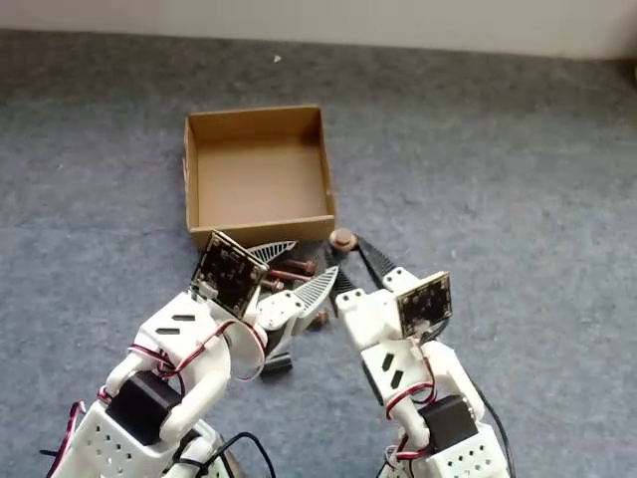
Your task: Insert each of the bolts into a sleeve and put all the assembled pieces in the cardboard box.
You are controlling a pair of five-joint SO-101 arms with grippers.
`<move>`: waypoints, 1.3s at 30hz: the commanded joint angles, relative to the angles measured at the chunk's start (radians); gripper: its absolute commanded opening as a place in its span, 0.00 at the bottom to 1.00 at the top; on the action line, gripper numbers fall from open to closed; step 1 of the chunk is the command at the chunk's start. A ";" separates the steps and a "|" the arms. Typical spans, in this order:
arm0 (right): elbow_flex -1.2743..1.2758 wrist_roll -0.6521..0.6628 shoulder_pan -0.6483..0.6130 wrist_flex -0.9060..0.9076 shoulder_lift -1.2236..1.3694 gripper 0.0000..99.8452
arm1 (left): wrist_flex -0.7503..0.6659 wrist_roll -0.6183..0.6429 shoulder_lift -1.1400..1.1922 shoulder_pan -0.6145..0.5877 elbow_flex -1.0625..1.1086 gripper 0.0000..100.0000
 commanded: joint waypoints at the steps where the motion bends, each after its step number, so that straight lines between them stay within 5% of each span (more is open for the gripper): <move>1: -0.081 -0.011 0.067 0.044 -0.013 0.01 | 0.069 -0.130 0.001 -0.101 -0.087 0.16; 6: -0.088 -0.006 0.081 0.194 -0.013 0.01 | 0.147 -0.207 0.001 -0.318 -0.099 0.01; 15: -0.137 0.008 0.081 0.245 0.001 0.00 | 0.216 -0.212 -0.180 -0.685 0.168 0.01; 21: -0.372 0.023 0.035 0.229 0.268 0.00 | 0.210 -0.213 -0.429 -0.814 0.438 0.01; 33: -0.648 0.023 -0.012 -0.429 1.058 0.00 | 0.210 -0.213 -0.375 -0.832 0.438 0.01; 39: -0.771 0.023 -0.074 -0.604 1.380 0.00 | 0.210 -0.213 -0.375 -0.839 0.438 0.01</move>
